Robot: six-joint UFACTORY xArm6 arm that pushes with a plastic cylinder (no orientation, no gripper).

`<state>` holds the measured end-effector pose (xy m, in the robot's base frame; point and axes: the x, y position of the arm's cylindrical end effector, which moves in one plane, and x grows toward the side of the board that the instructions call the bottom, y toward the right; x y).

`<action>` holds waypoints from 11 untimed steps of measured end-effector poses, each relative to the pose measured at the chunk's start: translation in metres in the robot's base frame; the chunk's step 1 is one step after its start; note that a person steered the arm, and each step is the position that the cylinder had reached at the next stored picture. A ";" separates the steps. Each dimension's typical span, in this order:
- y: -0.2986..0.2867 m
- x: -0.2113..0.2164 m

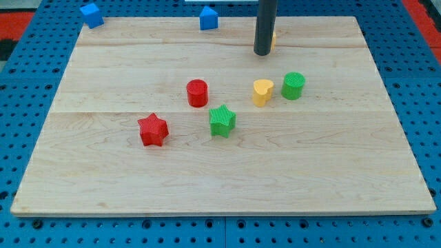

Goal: Push the yellow hexagon towards the top right

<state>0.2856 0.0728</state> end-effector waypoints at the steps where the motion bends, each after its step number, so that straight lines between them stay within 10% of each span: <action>1: -0.018 -0.010; 11: 0.072 -0.077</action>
